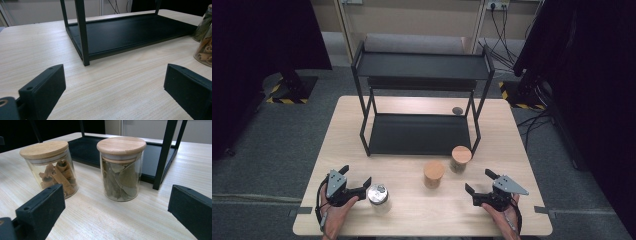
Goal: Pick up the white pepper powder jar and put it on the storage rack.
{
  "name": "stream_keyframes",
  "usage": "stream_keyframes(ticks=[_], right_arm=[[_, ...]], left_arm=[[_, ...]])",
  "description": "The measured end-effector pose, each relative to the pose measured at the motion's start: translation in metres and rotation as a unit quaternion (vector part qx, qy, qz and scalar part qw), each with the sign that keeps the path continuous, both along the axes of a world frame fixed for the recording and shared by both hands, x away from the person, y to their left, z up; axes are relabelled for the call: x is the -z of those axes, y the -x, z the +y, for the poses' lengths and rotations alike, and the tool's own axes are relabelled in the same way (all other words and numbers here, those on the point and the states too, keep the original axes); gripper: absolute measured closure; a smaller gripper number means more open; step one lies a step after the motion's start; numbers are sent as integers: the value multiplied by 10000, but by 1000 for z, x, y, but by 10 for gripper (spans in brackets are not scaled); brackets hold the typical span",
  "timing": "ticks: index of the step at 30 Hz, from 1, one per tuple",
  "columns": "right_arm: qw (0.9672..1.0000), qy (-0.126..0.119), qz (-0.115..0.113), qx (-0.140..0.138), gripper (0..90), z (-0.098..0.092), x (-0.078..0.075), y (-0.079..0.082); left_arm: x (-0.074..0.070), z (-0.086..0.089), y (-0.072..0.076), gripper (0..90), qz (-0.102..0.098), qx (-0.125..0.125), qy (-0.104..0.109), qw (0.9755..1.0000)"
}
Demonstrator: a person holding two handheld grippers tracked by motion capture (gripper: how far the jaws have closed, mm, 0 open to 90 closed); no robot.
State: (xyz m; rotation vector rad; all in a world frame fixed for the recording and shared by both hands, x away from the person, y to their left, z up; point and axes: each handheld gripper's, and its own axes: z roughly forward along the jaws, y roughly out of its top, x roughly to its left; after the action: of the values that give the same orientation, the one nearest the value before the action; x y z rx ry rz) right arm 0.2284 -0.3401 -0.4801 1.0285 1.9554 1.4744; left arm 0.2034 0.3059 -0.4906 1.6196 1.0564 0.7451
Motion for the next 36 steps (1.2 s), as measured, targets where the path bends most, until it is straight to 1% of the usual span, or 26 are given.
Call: stream_keyframes(ticks=[32, 36], right_arm=[[10000, -1, 22, -9, 11, 0, 0, -1], [10000, 4, 22, -11, 11, 0, -1, -1]], left_arm=[[2, 2, 0, 35, -8, -19, 104, 9999], [2, 4, 0, 35, -8, -14, 155, 9999]])
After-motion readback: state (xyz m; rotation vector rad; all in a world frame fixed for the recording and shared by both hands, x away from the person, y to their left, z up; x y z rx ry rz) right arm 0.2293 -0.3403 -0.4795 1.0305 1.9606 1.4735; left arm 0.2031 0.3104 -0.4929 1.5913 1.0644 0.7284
